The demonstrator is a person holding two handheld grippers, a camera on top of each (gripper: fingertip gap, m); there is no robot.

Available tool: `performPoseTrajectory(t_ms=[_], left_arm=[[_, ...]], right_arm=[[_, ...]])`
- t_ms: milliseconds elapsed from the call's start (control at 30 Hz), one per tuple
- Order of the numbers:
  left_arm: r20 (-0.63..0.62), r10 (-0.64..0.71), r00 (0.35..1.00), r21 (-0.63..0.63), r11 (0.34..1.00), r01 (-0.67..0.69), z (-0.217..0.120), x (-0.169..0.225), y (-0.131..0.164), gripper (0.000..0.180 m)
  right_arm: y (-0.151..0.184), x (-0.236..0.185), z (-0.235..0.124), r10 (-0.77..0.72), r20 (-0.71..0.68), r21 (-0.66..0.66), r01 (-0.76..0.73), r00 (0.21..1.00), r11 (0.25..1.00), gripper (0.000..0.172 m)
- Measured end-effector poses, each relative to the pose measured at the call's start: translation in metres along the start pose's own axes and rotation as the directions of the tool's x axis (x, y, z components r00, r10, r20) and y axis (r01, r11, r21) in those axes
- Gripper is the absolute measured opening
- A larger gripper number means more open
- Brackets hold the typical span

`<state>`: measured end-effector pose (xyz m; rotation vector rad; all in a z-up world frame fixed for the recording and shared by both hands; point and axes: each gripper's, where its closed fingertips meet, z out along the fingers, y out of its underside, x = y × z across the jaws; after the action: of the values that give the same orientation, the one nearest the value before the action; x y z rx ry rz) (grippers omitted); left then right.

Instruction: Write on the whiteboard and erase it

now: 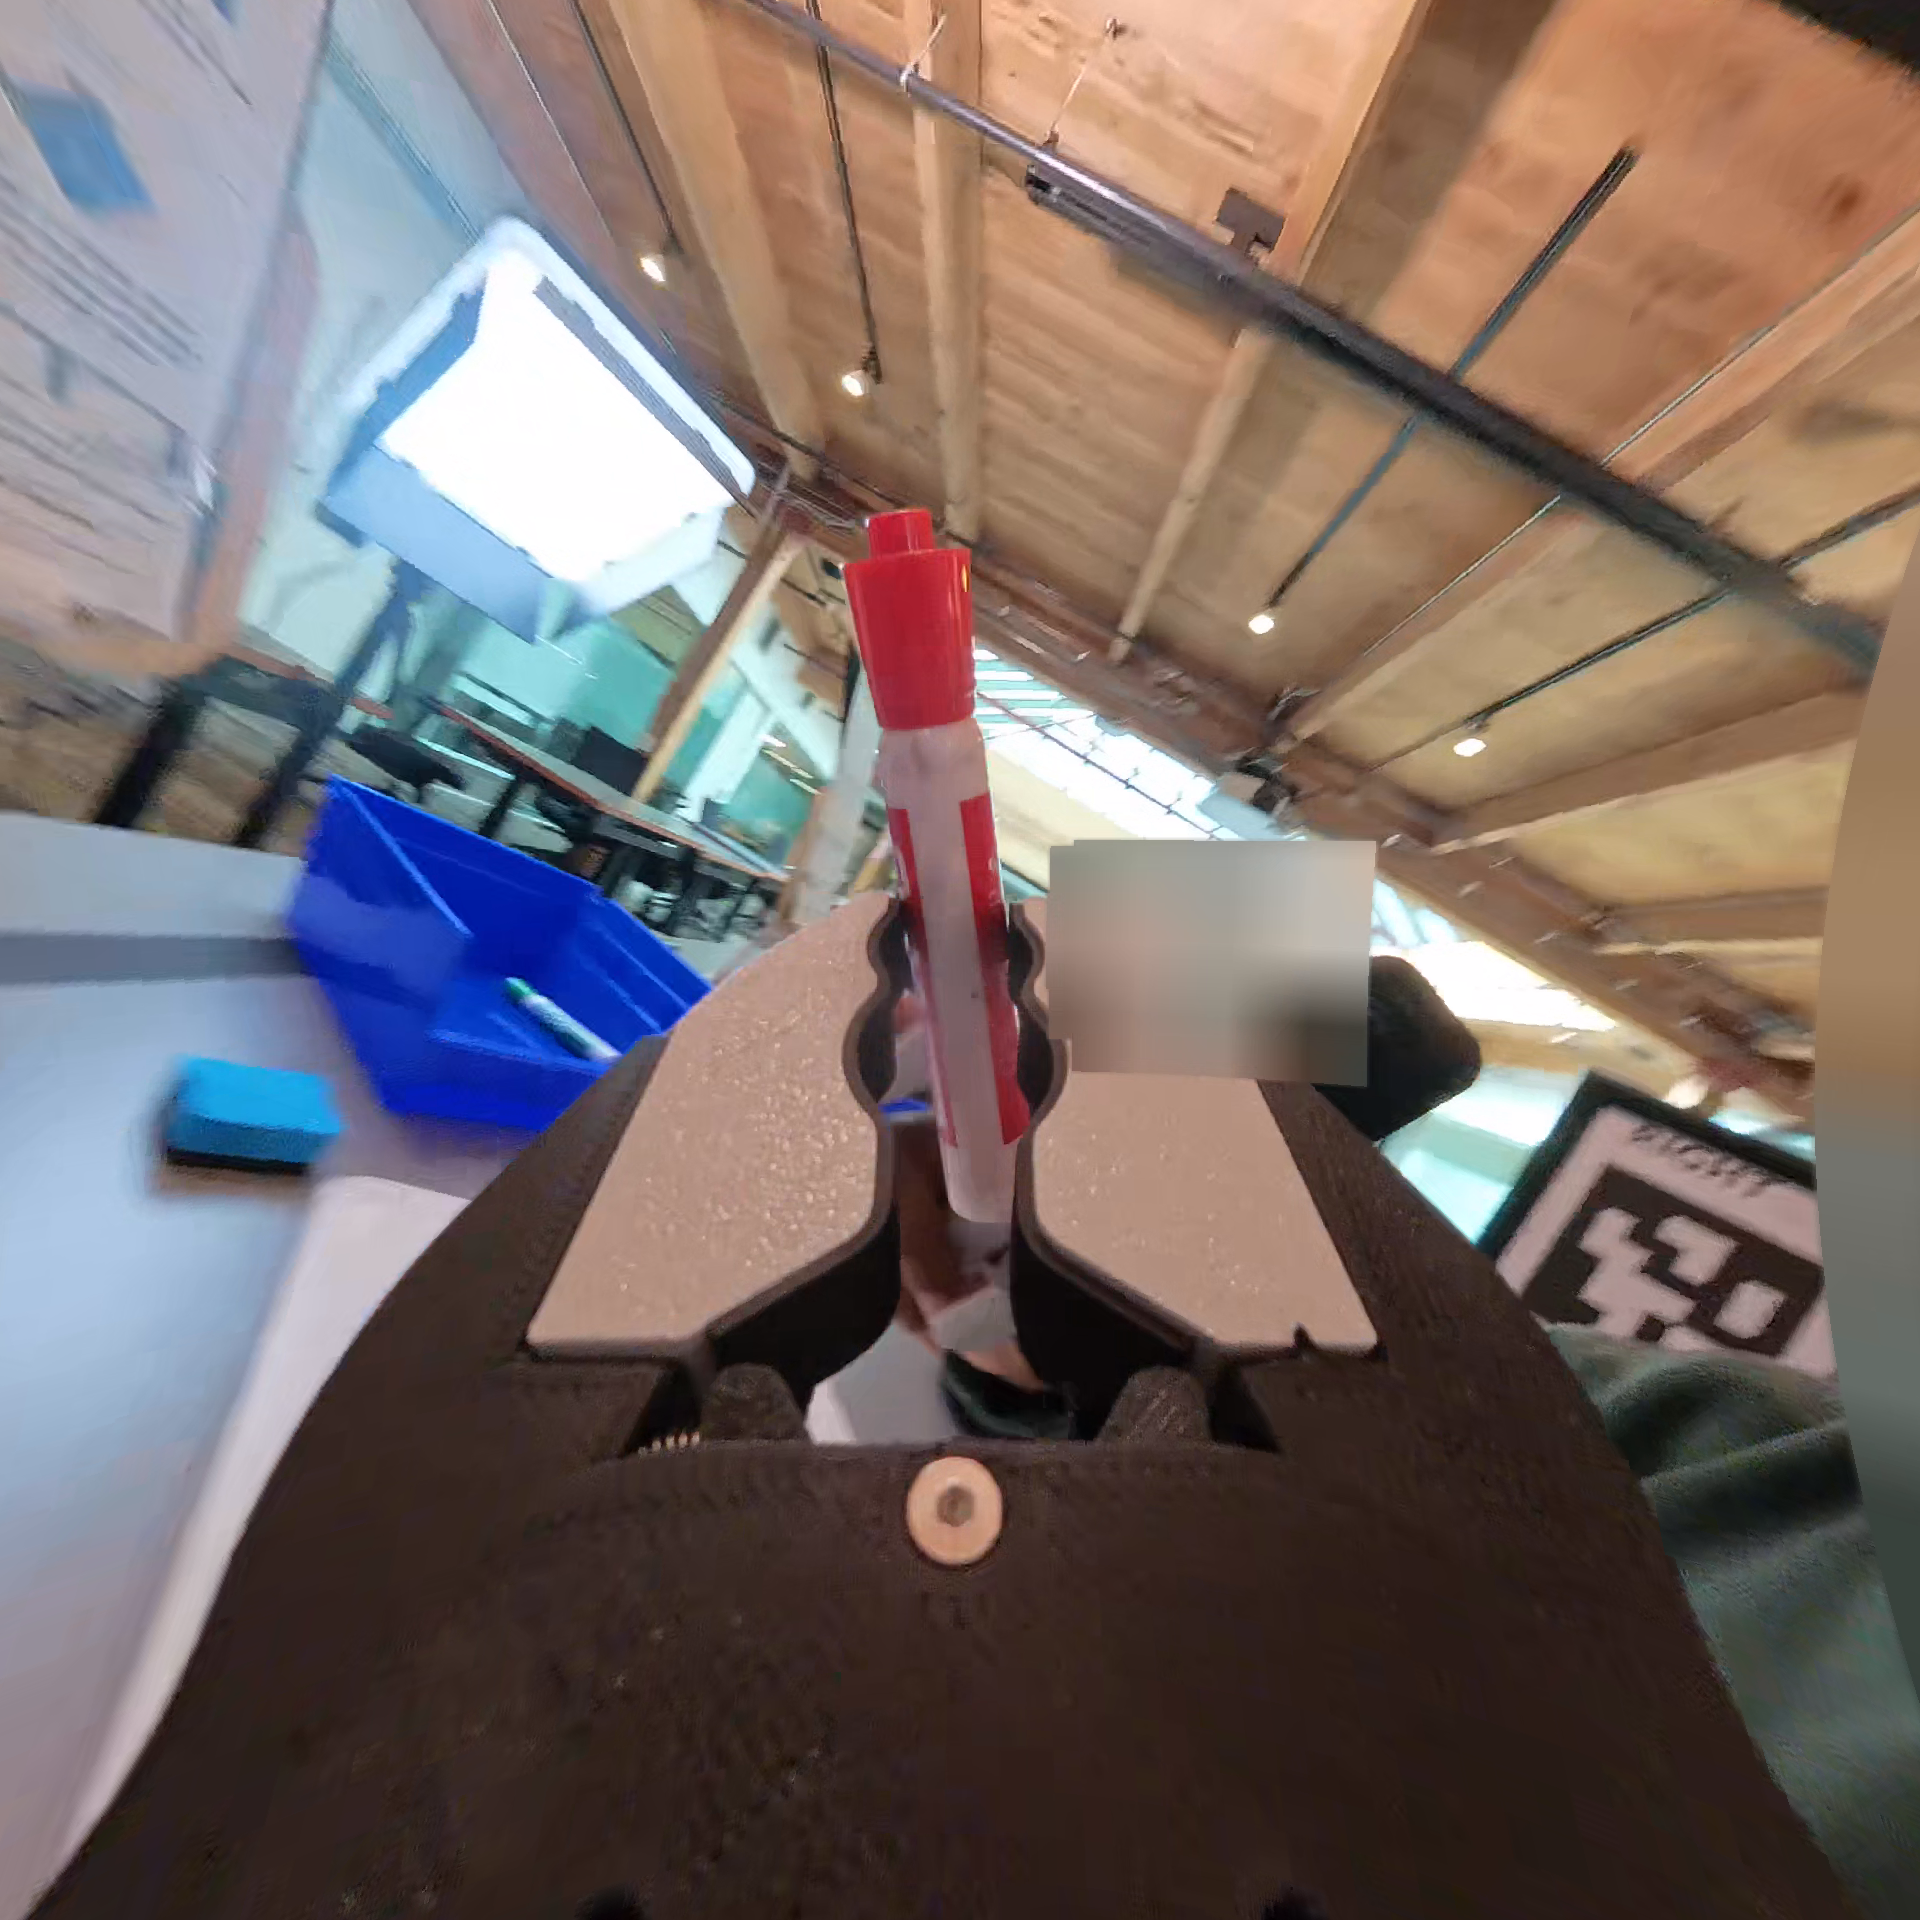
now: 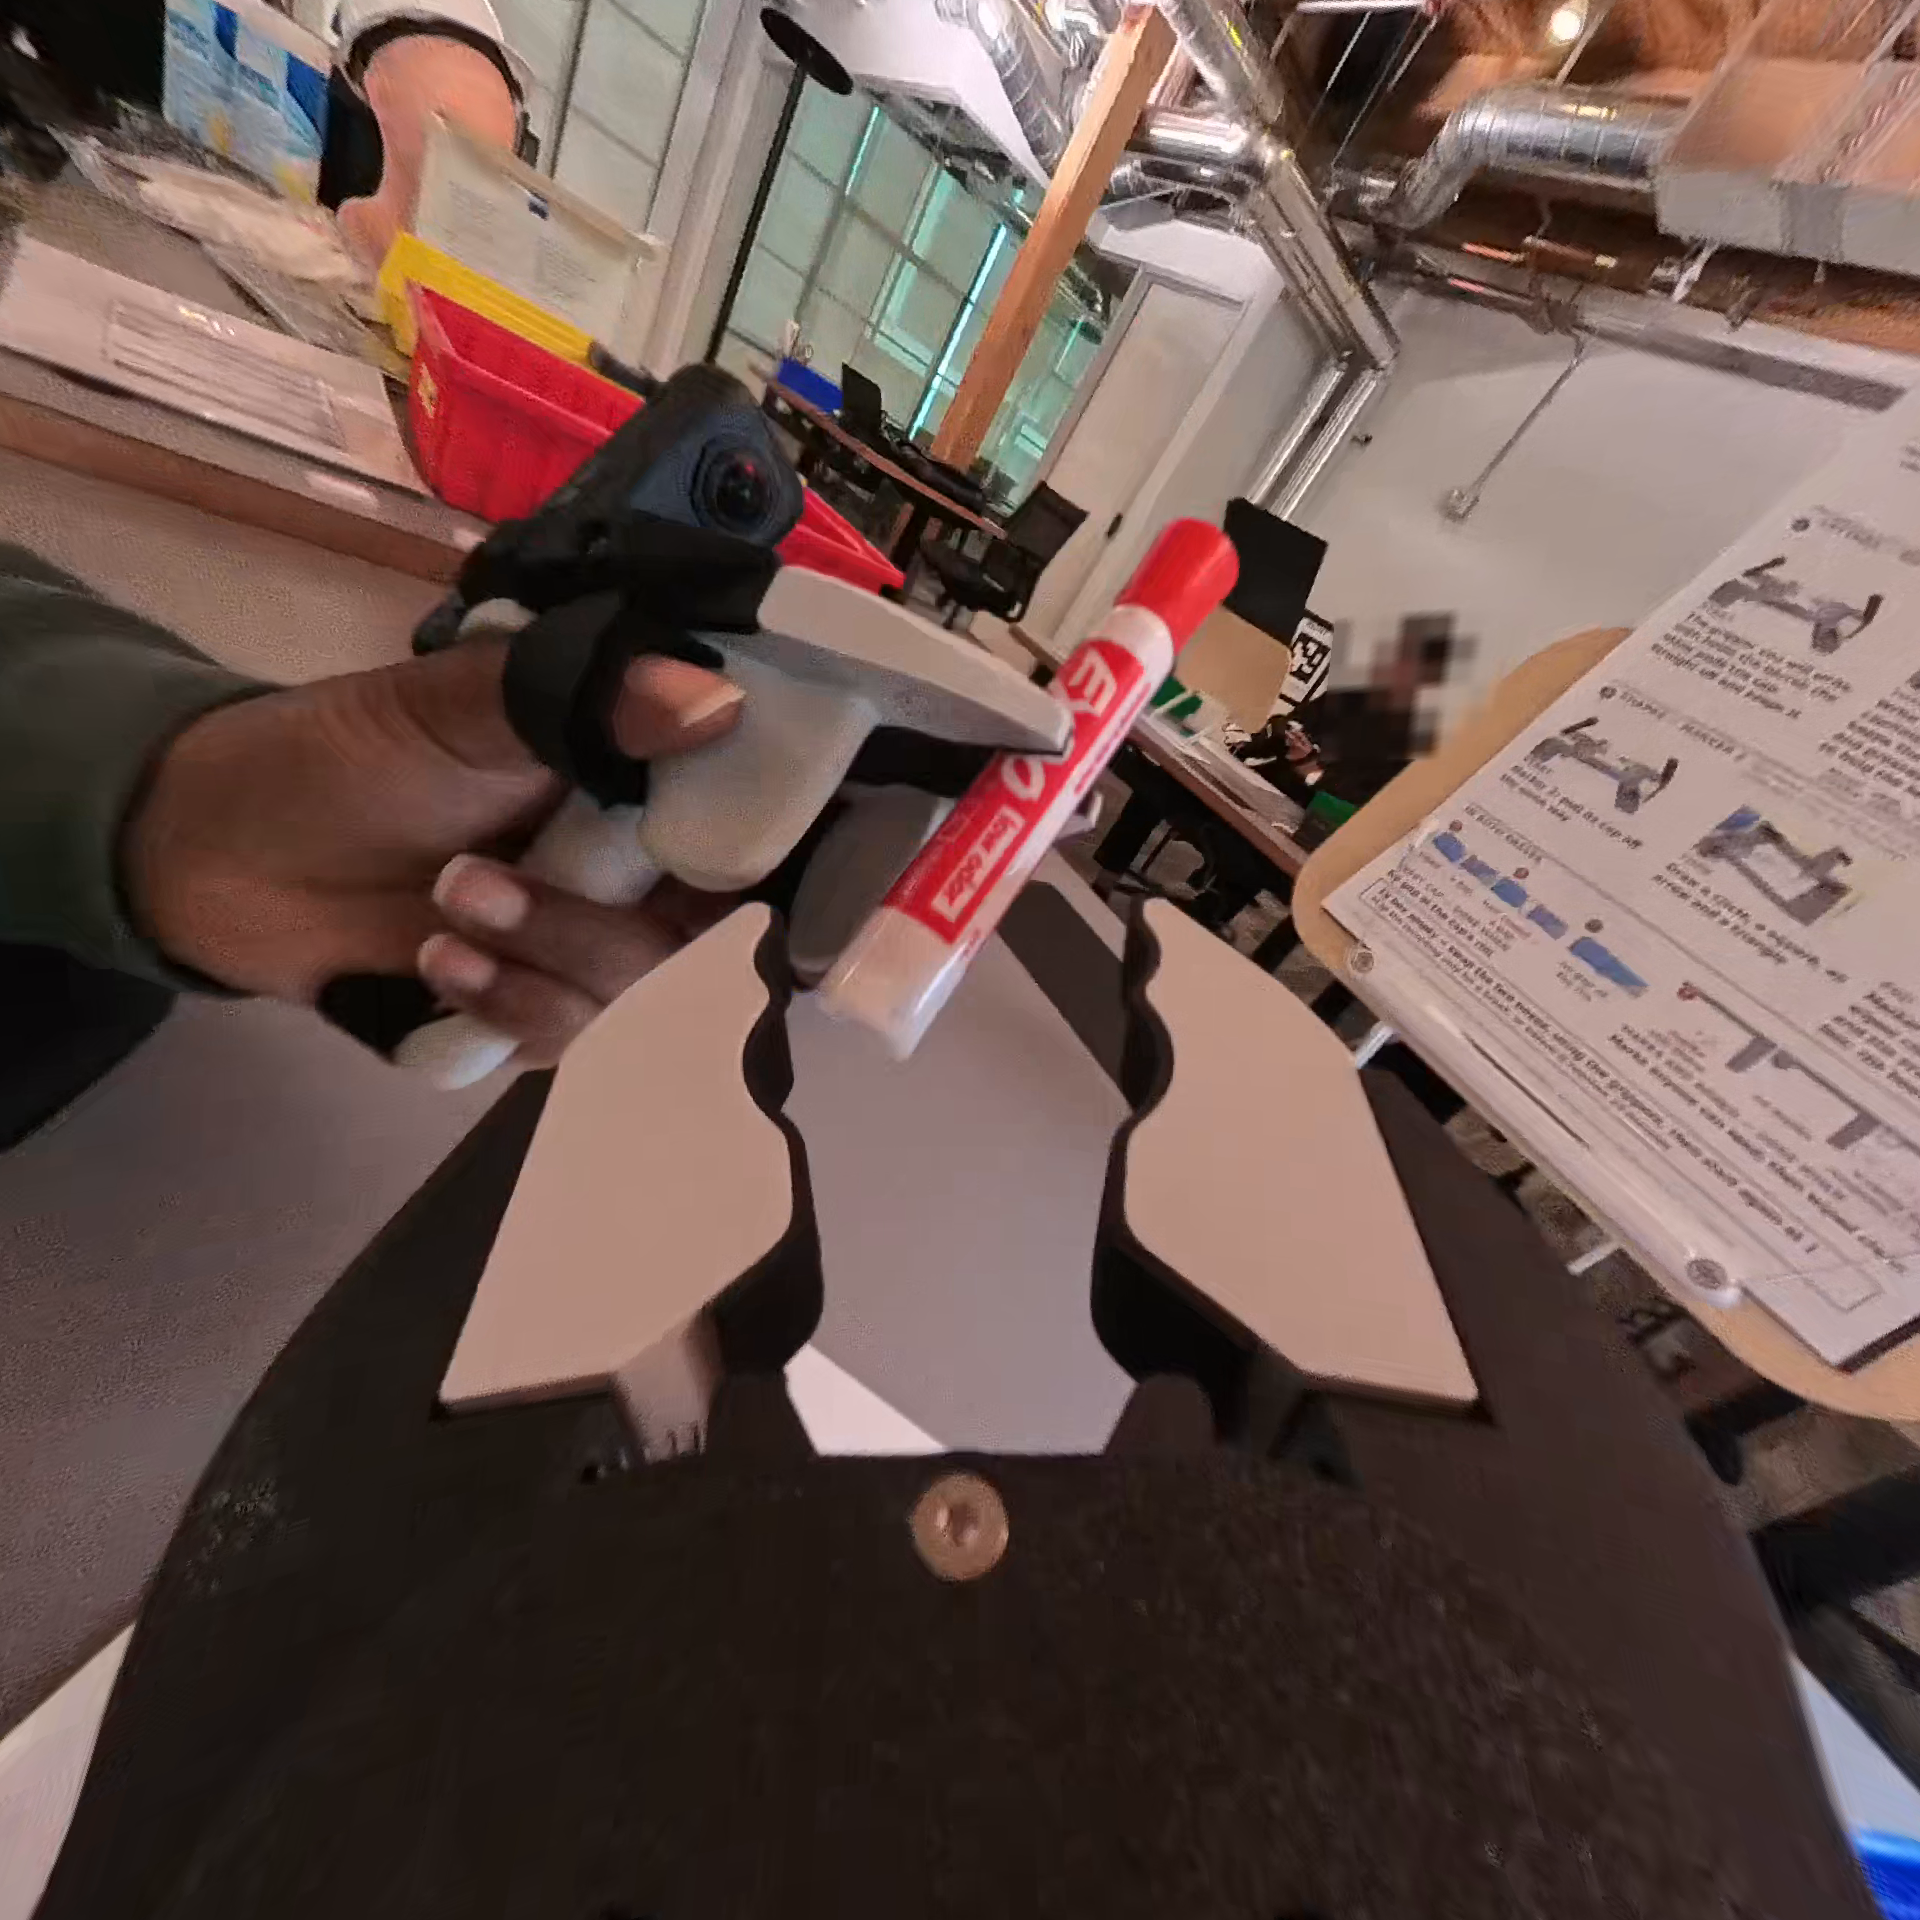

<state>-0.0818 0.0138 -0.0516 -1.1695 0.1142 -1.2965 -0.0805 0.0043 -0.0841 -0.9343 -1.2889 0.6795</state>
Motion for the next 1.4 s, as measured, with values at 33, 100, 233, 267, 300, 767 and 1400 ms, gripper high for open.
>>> performPoseTrajectory(t_ms=[33,100,233,267,300,767,1400], left_arm=[[-0.019,-0.046,0.999,0.007,0.999,0.047,0.002,0.002,0.004,0.018],[-0.058,-0.093,0.994,0.033,0.995,0.095,-0.001,0.004,0.001,0.018],[-0.106,-0.134,0.985,-0.014,0.991,0.133,-0.007,0.011,0.011,0.018],[-0.123,-0.149,0.981,-0.037,0.989,0.145,-0.007,0.013,0.015,0.018],[-0.132,-0.157,0.979,-0.060,0.987,0.151,-0.006,0.014,0.018,0.018],[-0.199,-0.228,0.953,-0.231,0.956,0.180,-0.004,0.026,0.044,0.025],[-0.224,0.338,0.914,-0.493,0.769,-0.406,-0.038,-0.008,0.074,0.040]], right_arm=[[-0.002,0.001,0.002,-0.032,-0.010,0.007,0.032,0.999,0.999,0.053],[-0.008,0.008,-0.004,-0.086,-0.056,0.066,0.089,0.995,0.994,0.021],[-0.015,0.018,-0.017,-0.162,-0.057,0.110,0.168,0.985,0.980,0.028],[-0.014,0.013,-0.017,-0.178,-0.040,0.118,0.182,0.983,0.976,0.030],[-0.014,0.009,-0.017,-0.197,-0.032,0.122,0.200,0.980,0.972,0.031],[-0.018,-0.011,-0.023,-0.258,0.064,0.155,0.246,0.964,0.957,0.031],[-0.030,-0.009,-0.040,0.353,0.523,0.155,-0.494,0.776,0.855,0.029]])
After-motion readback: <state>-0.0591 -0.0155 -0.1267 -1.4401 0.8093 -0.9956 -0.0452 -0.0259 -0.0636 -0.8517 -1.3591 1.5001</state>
